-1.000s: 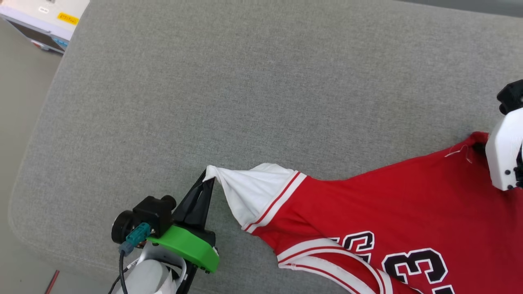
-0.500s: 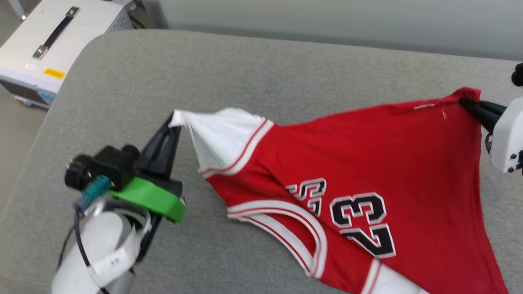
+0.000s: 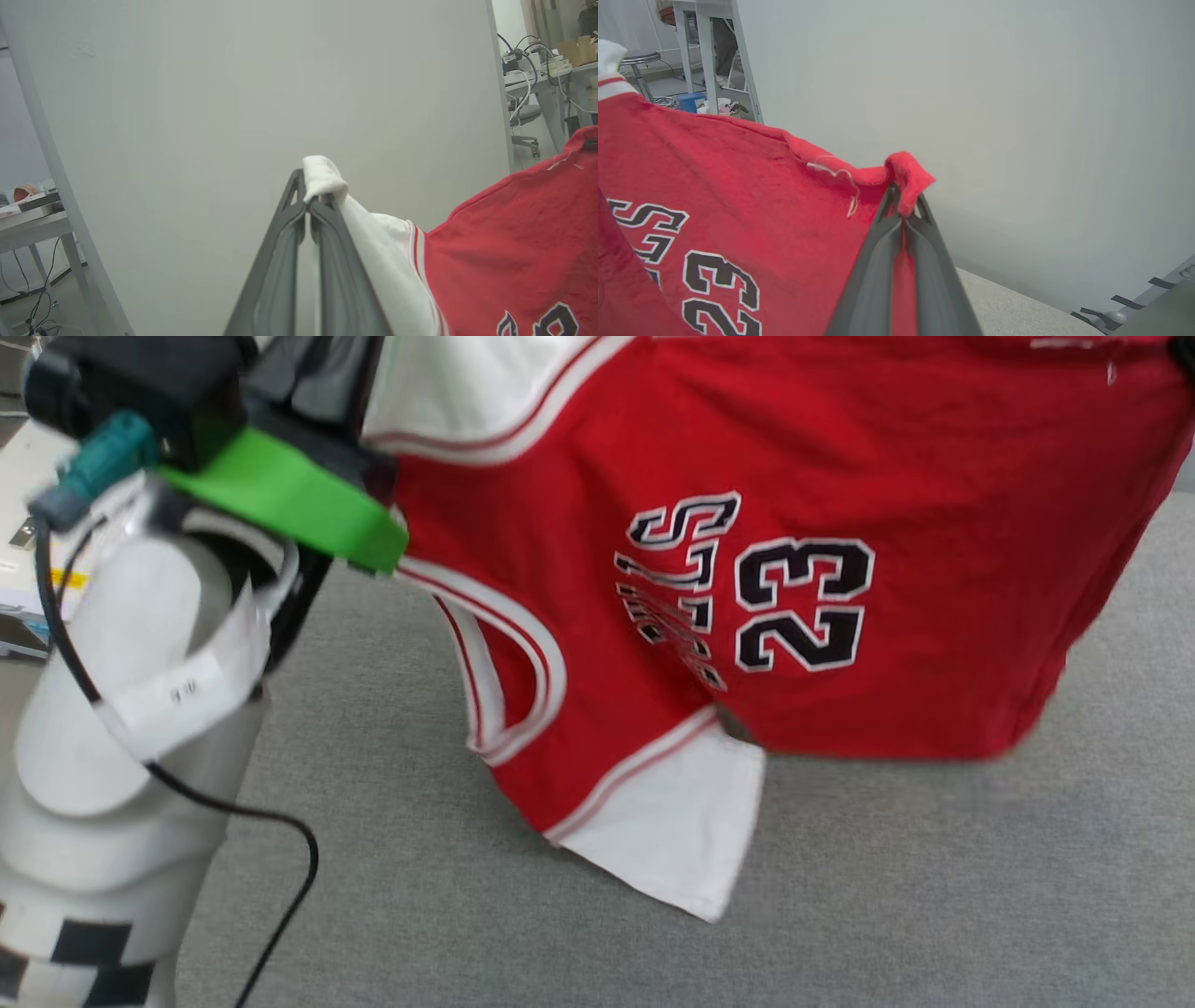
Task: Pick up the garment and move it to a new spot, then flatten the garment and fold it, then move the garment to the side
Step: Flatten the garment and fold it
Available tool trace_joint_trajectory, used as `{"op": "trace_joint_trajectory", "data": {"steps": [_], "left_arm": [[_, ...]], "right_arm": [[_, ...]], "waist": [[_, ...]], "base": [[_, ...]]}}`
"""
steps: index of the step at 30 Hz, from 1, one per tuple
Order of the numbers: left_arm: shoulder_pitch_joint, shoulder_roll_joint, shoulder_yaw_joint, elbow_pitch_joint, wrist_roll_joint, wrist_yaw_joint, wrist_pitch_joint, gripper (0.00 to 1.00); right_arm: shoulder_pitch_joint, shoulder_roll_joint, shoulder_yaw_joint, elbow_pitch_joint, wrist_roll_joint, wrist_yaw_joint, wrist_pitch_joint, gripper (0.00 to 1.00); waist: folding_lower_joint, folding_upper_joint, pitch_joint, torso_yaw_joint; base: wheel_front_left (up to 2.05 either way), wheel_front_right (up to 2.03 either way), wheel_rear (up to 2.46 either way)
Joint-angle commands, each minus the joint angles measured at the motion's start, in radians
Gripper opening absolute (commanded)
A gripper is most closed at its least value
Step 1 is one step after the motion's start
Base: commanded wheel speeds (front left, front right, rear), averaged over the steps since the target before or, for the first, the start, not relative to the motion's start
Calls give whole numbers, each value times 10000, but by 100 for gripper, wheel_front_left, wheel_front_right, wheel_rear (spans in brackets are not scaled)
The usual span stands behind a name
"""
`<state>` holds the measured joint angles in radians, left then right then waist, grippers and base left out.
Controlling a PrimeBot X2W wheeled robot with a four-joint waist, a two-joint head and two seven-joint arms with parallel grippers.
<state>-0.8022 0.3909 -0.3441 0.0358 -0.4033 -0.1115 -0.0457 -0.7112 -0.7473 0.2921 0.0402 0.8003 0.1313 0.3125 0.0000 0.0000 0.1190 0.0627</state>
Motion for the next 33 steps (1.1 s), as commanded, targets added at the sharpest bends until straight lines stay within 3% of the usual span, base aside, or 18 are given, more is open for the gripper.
{"op": "trace_joint_trajectory", "data": {"steps": [1, 9, 20, 26, 33], "left_arm": [[-530, -34, -59, 157, -53, -59, 99, 0], [-3557, -141, -481, 1418, -182, -160, 476, 0], [-8940, 47, -1367, 3972, -79, -189, 404, 0], [-10553, 233, -1731, 4527, -38, -190, 425, 0], [-10923, 411, -1778, 4636, -237, -191, 466, 0]], "right_arm": [[-268, 224, -131, -30, -189, -6, 8, 0], [-2059, 1151, -708, 359, -1062, -6, 333, 0], [-7077, 1970, -311, 3262, -2716, -6, -290, 0], [-9358, 2085, 298, 4848, -3264, -6, -1268, 0], [-10717, 2292, 1000, 6259, -3189, -6, -1940, 0]], "waist": [[0, 0, 232, -102], [0, 0, 1573, -339], [0, 0, 3711, -738], [0, 0, 4238, -799], [0, 0, 4727, -862]], "base": [[0, 0, 0], [0, 0, 0], [0, 0, 0], [0, 0, 0], [0, 0, 0]]}}
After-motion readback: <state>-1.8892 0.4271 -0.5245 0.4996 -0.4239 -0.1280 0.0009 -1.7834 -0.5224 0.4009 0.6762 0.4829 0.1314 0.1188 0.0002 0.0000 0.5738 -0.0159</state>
